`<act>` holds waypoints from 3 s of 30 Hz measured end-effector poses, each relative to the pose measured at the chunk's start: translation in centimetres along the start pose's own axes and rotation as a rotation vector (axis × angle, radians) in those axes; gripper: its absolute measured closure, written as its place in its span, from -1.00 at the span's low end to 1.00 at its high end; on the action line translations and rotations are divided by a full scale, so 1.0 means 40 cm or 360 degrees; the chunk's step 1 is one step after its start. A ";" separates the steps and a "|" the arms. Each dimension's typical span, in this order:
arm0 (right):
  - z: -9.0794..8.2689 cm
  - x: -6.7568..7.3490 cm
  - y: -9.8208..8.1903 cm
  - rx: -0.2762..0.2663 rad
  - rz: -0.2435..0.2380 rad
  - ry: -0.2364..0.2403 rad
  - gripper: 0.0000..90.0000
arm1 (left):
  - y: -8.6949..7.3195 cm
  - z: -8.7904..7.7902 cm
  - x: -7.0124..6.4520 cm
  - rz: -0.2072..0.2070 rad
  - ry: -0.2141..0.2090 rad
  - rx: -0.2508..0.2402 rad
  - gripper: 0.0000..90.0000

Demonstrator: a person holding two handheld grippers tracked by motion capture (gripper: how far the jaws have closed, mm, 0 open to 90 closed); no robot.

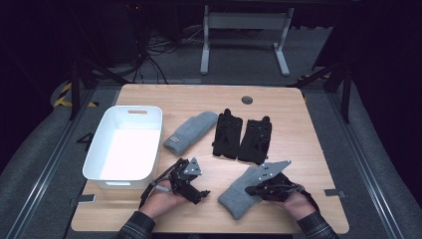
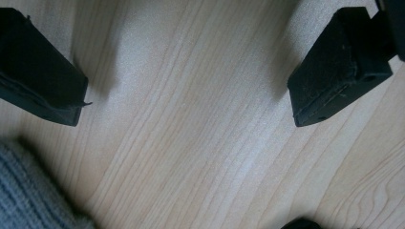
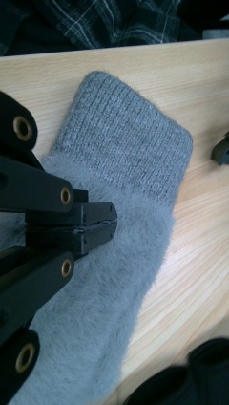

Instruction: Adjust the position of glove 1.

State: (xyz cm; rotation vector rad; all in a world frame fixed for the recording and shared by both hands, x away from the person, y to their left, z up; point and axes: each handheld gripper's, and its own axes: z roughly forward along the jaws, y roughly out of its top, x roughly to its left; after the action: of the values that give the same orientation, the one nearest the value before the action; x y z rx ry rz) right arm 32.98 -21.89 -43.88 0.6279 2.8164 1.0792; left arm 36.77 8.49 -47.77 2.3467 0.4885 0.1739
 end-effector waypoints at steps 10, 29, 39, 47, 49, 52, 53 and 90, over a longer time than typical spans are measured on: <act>-0.040 -0.018 -0.003 -0.0098 0.0020 -0.0081 1.00 | 0.000 0.000 0.000 0.0000 0.0000 0.0000 -1.00; -0.106 -0.088 -0.116 -0.0026 0.0210 -0.0310 1.00 | 0.000 0.000 0.000 0.0000 0.0000 0.0001 -1.00; -0.163 -0.116 -0.140 -0.0192 0.0282 -0.0533 0.54 | 0.000 0.000 0.000 -0.0001 0.0001 0.0000 -1.00; -0.173 -0.192 -0.204 -0.0165 0.0480 -0.0784 -0.13 | 0.000 0.000 0.000 0.0000 0.0001 0.0001 -1.00; -0.174 -0.207 -0.219 -0.0175 0.0543 -0.0822 -0.21 | 0.000 0.000 0.000 -0.0001 0.0001 0.0001 -1.00; -0.174 -0.221 -0.238 -0.0203 0.0603 -0.0845 -0.27 | 0.000 0.000 0.000 0.0000 0.0001 0.0001 -1.00; -0.173 -0.223 -0.243 -0.0208 0.0620 -0.0847 -0.30 | 0.000 0.000 0.000 0.0000 0.0001 0.0001 -1.00; -0.150 -0.226 -0.254 -0.0212 0.0610 -0.0840 -0.65 | 0.102 -0.042 0.066 -0.0231 0.0078 -0.0058 -0.77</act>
State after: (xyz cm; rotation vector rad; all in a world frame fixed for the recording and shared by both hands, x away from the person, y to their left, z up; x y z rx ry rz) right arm 36.50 -36.03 -46.79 1.2581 2.2054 0.9539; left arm 39.98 7.87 -43.80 2.2659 0.6719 0.1712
